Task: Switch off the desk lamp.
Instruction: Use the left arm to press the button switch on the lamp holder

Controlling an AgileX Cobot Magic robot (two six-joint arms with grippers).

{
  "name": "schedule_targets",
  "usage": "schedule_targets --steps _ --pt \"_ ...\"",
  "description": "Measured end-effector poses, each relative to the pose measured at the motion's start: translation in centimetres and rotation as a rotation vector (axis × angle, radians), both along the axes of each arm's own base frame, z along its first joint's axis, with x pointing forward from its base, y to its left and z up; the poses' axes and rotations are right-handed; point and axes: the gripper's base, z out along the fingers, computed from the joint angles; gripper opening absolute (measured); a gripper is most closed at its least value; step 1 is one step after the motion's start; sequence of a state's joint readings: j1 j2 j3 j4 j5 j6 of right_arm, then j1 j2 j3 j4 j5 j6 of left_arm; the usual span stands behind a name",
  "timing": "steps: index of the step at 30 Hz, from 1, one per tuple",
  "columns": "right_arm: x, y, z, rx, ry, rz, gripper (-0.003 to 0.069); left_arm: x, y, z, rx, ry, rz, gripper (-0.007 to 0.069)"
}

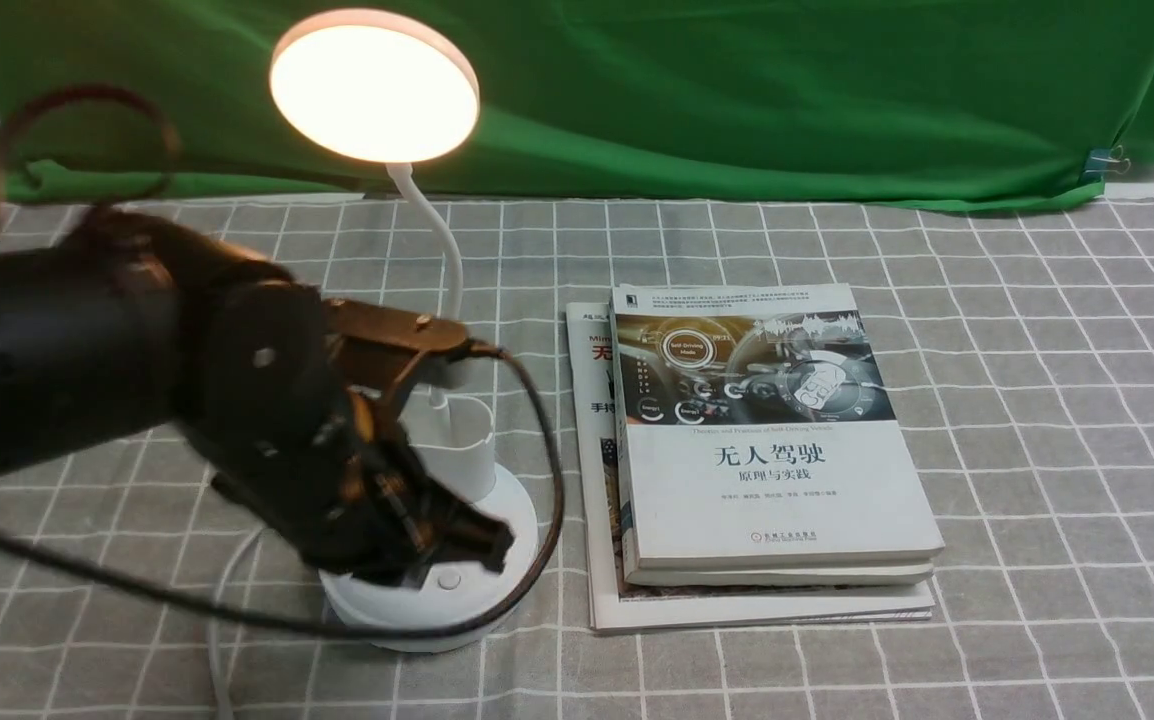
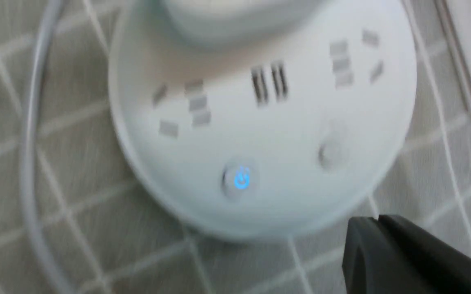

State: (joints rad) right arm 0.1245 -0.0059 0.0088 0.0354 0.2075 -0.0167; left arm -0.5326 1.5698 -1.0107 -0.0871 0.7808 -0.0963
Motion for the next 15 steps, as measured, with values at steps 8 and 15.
schedule_targets --steps 8,15 --pt "0.0 0.0 0.0 0.000 0.000 0.000 0.0036 2.2 -1.3 -1.1 -0.001 0.006 0.004 0.0001" --pt "0.0 0.0 0.0 0.000 0.000 0.000 0.0036 2.3 -1.7 -2.3 -0.007 0.063 0.002 0.0001"
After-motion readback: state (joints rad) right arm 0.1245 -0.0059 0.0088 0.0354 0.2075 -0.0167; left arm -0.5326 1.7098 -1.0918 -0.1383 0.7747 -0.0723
